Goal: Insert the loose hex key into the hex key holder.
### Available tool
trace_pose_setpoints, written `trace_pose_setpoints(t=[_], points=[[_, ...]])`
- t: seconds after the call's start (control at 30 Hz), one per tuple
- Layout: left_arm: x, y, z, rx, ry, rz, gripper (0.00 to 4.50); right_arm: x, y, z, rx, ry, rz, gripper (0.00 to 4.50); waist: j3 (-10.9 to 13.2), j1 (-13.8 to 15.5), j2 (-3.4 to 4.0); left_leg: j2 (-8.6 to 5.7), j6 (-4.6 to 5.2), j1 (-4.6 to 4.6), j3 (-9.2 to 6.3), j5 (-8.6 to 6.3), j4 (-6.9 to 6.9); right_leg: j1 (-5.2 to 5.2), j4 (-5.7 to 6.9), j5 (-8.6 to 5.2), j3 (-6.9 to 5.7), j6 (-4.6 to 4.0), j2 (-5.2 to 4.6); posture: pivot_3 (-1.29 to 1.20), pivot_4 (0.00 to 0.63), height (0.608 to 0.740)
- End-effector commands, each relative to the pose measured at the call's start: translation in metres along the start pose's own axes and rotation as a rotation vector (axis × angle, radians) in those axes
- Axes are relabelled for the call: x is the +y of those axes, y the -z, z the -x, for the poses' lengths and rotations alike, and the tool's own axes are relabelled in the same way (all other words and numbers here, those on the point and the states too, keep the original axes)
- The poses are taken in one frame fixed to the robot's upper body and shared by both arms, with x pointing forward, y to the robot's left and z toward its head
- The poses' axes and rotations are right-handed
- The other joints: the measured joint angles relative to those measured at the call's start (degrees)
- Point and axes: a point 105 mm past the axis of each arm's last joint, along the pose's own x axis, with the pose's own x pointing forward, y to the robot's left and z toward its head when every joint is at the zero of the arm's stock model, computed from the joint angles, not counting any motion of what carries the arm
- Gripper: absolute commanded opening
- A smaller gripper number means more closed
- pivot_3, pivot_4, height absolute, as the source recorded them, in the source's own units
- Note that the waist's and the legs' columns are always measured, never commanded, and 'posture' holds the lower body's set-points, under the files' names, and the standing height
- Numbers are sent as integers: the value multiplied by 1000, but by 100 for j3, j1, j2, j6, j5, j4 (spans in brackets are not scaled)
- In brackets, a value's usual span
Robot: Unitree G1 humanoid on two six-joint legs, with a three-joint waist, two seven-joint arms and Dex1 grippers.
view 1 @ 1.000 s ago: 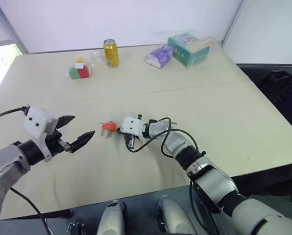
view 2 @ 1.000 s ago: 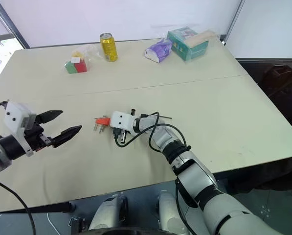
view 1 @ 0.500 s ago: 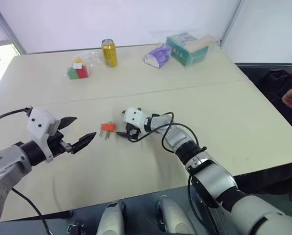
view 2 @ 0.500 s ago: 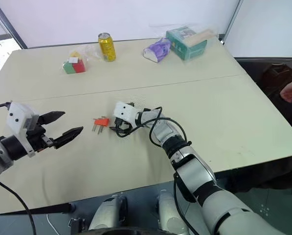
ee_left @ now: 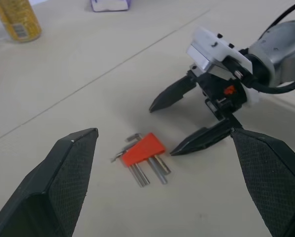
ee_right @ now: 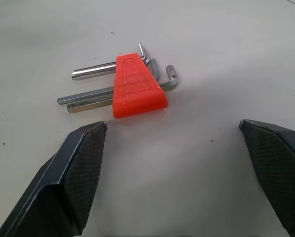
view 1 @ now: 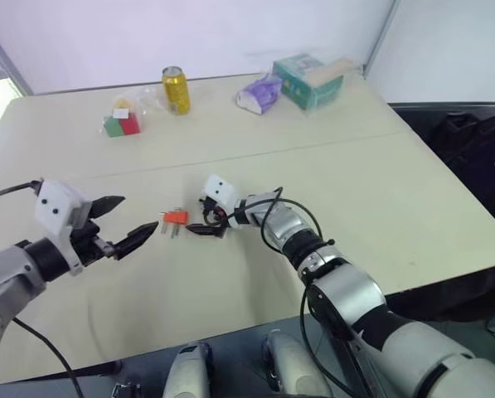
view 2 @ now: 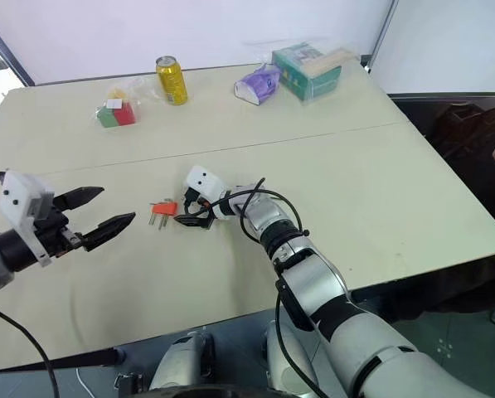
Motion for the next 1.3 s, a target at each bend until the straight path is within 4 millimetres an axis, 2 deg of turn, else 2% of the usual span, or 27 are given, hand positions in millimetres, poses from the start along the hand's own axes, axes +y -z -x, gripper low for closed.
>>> trace_pose_setpoints(t=[0.03, 0.5, 0.87, 0.9, 0.93, 0.97, 1.1, 1.3], points=[[4, -7, 10, -3, -19, -27, 4500, 10, -3, -9, -1, -32, 0, 4454, 0, -4, 0, 1, 0, 0, 0, 0, -1, -1, 0, 0, 0, -1, 0, 0, 150, 740], [3, -4, 15, 10, -32, -21, 4500, 25, -14, -22, -35, -68, 27, 4454, 1, -19, 1, 3, -2, 0, 0, -1, -9, -6, -3, -7, 0, -15, -6, 0, 150, 740], [1, -5, 14, 6, -38, -26, 4500, 29, -10, -25, -27, -62, 40, 4454, 1, -21, 2, 4, -3, -1, 1, -1, -23, -11, -9, -8, 1, -21, -10, 0, 150, 740], [2, -5, 14, 7, -39, -27, 4500, 29, -10, -25, -27, -61, 40, 3933, 1, -20, 2, 4, -3, -1, 0, -2, -23, -11, -10, -8, 1, -22, -11, 0, 150, 740], [2, -5, 13, 7, -39, -28, 4500, 29, -10, -25, -26, -60, 38, 3647, 1, -18, 2, 4, -3, -1, 0, -2, -24, -11, -10, -8, 1, -22, -12, 0, 150, 740], [1, -4, 13, 8, -39, -28, 4500, 28, -9, -24, -25, -58, 37, 3027, 1, -18, 2, 4, -3, -1, 0, -2, -25, -11, -11, -8, 1, -23, -12, 0, 150, 740], [1, -4, 12, 9, -38, -30, 4500, 25, -4, -22, -17, -47, 39, 1052, 1, -17, 2, 4, -4, -1, 1, -2, -29, -11, -16, -8, 1, -24, -14, 0, 150, 740], [1, -4, 8, 5, -31, -32, 4500, 20, 0, -17, -14, -30, 43, 993, 1, 5, 2, 3, -4, -2, 1, -2, -30, -11, -17, -8, 0, -25, -16, 0, 150, 740]])
